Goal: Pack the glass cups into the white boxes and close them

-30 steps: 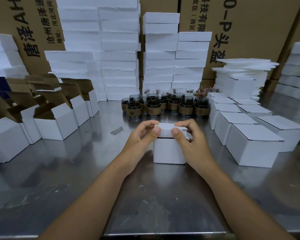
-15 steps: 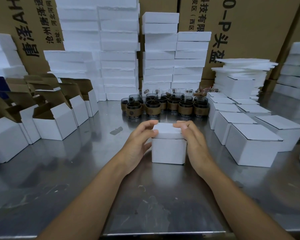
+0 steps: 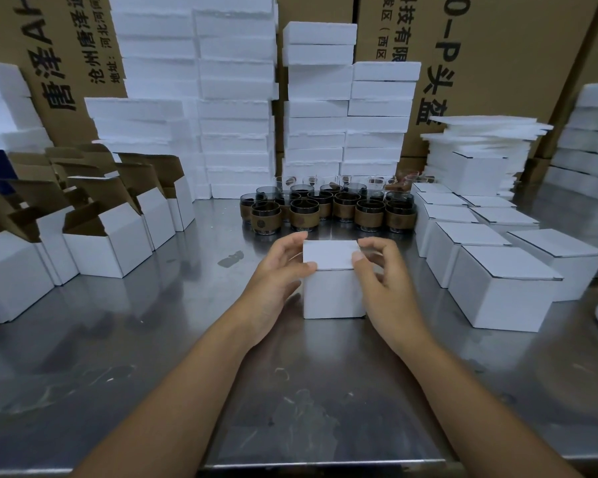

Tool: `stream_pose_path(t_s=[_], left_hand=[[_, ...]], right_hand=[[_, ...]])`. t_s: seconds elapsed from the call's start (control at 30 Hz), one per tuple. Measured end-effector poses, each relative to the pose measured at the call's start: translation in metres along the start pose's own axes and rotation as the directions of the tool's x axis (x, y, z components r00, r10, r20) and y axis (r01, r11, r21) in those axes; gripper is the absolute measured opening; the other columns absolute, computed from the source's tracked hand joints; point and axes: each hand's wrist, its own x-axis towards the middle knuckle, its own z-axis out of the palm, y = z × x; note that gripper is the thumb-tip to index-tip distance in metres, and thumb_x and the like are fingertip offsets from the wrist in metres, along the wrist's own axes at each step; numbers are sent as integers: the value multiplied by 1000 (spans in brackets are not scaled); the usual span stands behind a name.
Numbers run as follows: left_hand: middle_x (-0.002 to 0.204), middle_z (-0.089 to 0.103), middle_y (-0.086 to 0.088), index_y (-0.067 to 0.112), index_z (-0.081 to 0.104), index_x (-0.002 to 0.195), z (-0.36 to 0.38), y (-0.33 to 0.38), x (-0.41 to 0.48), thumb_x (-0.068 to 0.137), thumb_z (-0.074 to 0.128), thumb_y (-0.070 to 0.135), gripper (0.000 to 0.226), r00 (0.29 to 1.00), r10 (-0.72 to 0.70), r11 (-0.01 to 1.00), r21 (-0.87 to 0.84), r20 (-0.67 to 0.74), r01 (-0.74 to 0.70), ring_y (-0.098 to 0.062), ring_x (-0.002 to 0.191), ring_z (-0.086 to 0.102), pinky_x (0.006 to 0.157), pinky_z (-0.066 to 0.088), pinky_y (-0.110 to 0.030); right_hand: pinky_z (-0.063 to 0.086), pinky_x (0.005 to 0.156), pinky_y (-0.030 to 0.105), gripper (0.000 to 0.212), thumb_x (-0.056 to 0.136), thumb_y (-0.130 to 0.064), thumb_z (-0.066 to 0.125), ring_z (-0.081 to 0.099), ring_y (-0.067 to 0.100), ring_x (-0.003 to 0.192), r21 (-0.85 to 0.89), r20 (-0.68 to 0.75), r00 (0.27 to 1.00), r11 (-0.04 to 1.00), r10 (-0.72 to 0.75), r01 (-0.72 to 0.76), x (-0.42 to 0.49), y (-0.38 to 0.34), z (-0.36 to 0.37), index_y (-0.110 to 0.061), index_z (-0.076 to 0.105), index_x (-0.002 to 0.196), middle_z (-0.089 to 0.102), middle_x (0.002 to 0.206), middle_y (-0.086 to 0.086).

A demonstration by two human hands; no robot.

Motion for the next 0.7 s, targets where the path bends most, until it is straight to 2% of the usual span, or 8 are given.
stream_pose_path(t_s=[0.07,0.13,0.2,0.33,0.4,0.5,0.57,0.7], left_hand=[[125,57,10,28,51,125,0,-1,1,85,63,9,45,1000,12,1000,14,-12,-11,-9,120,52,102,41,-32],[131,55,7,30,50,125,0,-2,1,76,70,18,55,1000,19,1000,23,-11,-19,-9,124,50,105,39,-32],[134,52,6,32,50,125,0,-2,1,70,69,26,59,1000,24,999,36,-11,-23,-9,125,49,107,38,-33],[131,52,6,35,53,120,1,-3,1,71,68,33,51,999,17,997,79,-28,-15,-10,122,50,102,42,-34],[124,54,6,31,56,119,0,-3,2,78,69,30,43,998,15,997,77,-64,-10,-9,118,51,95,45,-31],[122,57,1,26,59,116,-1,-3,4,88,60,22,28,994,7,999,49,-113,-1,-13,117,52,91,45,-32],[126,57,-3,24,60,114,-1,-3,6,89,58,19,26,991,-3,1000,26,-131,6,-14,118,53,91,45,-33],[127,58,-6,23,60,112,-1,-1,6,91,56,16,23,988,-20,1000,-10,-154,19,-17,119,54,101,43,-37]], right_hand=[[42,89,20,20,89,-30,60,51,0,109,-61,-1,1000,998,-22,22,-2,0,1,-26,52,107,54,113,-14],[36,85,5,36,81,-36,68,44,-12,107,-130,59,996,989,-60,67,-7,0,2,-32,47,110,48,113,-23],[33,80,-1,53,73,-43,73,38,-19,107,-178,107,992,981,-64,82,-9,-1,3,-37,41,114,41,113,-28],[30,79,-3,77,64,-51,77,34,-12,100,-293,115,991,950,-74,105,-10,0,6,-29,37,126,36,117,-19],[26,80,-6,81,62,-50,79,30,-11,103,-313,92,992,943,-91,115,-9,-1,9,-26,38,127,35,120,-15],[29,82,6,83,59,-51,80,30,-6,107,-347,59,995,933,-85,100,-7,-1,11,-26,37,126,32,120,-14],[29,86,15,82,60,-49,78,31,-2,109,-364,38,997,928,-72,81,-8,-1,12,-25,36,126,32,119,-13],[27,82,14,73,63,-36,77,31,-4,101,-334,8,997,940,-79,77,-8,-3,13,-22,39,124,34,115,-12]])
